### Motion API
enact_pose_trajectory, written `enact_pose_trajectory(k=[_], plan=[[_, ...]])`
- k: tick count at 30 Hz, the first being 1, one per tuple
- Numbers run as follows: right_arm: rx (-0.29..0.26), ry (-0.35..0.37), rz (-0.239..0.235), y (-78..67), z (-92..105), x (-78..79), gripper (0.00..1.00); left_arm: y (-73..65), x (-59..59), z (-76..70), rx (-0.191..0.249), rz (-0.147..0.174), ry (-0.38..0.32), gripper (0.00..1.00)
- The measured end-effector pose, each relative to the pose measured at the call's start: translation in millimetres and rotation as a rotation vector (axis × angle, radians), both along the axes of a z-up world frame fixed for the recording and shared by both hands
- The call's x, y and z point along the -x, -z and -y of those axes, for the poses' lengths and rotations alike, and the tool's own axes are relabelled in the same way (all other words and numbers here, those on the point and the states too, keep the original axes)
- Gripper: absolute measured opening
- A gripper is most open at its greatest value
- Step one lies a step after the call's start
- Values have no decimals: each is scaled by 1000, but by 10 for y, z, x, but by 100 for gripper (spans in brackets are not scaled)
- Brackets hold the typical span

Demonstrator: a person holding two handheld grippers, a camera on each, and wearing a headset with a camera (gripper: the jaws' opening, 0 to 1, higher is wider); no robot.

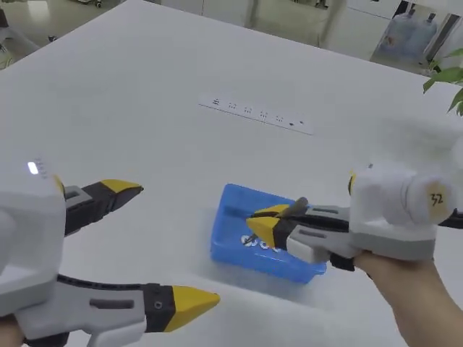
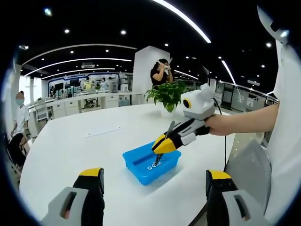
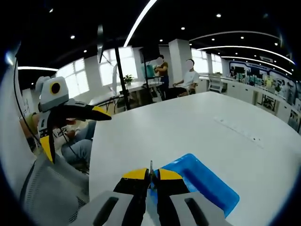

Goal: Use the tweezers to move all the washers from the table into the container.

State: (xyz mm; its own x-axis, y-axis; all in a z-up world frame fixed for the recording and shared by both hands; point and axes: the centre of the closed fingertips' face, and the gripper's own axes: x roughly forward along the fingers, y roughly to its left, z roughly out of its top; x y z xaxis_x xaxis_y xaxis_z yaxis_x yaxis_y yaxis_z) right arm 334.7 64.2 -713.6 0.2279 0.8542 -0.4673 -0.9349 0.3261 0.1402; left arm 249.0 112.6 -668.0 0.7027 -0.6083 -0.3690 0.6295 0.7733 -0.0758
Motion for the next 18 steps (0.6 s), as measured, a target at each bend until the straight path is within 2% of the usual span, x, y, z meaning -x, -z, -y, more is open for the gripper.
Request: enact_pose_trajectory(k=[5,11,18], plan=[[77,4,9,211,-25,-148,3,2,12,-36,0,-3,-4,90],[89,15,-27,350,-57,-264,3,24,21,-136,4,-9,-33,89],[108,35,-66,521,-90,-382,3,32,16,-175,5,-11,-48,89]])
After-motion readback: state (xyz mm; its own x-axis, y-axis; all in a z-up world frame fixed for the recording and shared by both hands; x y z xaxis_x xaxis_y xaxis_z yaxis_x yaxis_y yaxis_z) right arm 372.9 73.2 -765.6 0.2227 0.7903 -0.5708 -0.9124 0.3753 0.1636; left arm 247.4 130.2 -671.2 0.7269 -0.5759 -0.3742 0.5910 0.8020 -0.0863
